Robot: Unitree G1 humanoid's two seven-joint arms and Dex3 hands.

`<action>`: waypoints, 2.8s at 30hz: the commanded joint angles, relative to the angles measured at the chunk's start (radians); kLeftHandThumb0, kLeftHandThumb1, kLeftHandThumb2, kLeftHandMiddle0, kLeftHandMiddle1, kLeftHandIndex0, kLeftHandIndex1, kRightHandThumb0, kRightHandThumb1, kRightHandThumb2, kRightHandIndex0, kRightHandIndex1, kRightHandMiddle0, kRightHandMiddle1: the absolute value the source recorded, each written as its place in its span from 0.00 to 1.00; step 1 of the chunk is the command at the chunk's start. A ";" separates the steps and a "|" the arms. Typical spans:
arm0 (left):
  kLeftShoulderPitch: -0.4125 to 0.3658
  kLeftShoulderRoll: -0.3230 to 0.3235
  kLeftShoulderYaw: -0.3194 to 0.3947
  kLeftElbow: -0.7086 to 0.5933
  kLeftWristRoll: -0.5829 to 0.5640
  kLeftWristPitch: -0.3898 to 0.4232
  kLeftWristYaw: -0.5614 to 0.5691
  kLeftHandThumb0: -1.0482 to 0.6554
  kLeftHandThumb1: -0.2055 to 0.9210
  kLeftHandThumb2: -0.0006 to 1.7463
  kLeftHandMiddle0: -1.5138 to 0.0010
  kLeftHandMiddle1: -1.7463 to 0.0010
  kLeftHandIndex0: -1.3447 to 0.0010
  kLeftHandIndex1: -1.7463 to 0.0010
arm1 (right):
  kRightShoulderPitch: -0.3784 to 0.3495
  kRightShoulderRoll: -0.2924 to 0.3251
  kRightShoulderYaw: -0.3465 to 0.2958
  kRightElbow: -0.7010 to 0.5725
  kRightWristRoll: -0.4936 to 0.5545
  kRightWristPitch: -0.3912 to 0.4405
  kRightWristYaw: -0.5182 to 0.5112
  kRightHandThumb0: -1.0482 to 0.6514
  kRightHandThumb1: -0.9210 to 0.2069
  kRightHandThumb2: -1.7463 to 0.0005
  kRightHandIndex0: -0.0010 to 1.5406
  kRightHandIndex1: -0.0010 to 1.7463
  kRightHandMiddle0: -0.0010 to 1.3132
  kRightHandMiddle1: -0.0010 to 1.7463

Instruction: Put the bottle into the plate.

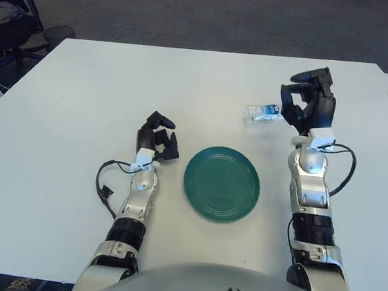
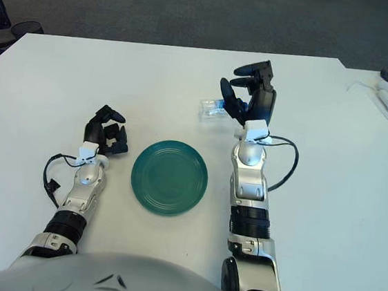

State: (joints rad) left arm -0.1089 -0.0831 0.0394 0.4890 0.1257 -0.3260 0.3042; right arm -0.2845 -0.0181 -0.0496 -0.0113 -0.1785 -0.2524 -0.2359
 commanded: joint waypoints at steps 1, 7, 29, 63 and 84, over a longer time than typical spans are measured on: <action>0.026 0.000 0.007 0.042 -0.001 0.032 0.011 0.28 0.28 0.90 0.18 0.00 0.41 0.00 | -0.014 -0.005 0.013 -0.009 0.008 -0.022 0.023 0.61 0.19 0.61 0.29 0.87 0.28 0.87; 0.022 -0.002 0.013 0.049 -0.016 0.028 0.003 0.28 0.28 0.90 0.19 0.00 0.41 0.00 | -0.054 -0.043 0.030 -0.008 0.003 -0.037 0.082 0.61 0.21 0.58 0.30 0.90 0.27 0.87; 0.023 0.001 0.007 0.059 0.002 0.020 0.014 0.29 0.30 0.88 0.19 0.00 0.43 0.00 | -0.524 -0.316 0.286 0.716 -0.277 -0.179 0.318 0.33 0.03 0.74 0.21 0.42 0.09 0.74; 0.046 -0.001 0.005 0.039 -0.005 0.031 0.012 0.30 0.32 0.87 0.19 0.00 0.45 0.00 | -0.737 -0.500 0.624 0.979 -0.679 -0.258 0.337 0.00 0.04 0.98 0.00 0.00 0.00 0.00; 0.026 0.007 0.014 0.063 -0.017 0.027 -0.001 0.30 0.34 0.85 0.19 0.00 0.46 0.00 | -0.759 -0.530 0.619 1.030 -0.657 -0.267 0.302 0.00 0.03 0.99 0.00 0.00 0.00 0.00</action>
State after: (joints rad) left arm -0.1130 -0.0809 0.0439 0.4990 0.1212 -0.3326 0.3119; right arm -1.0141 -0.5425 0.5746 1.0093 -0.8457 -0.5139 0.0631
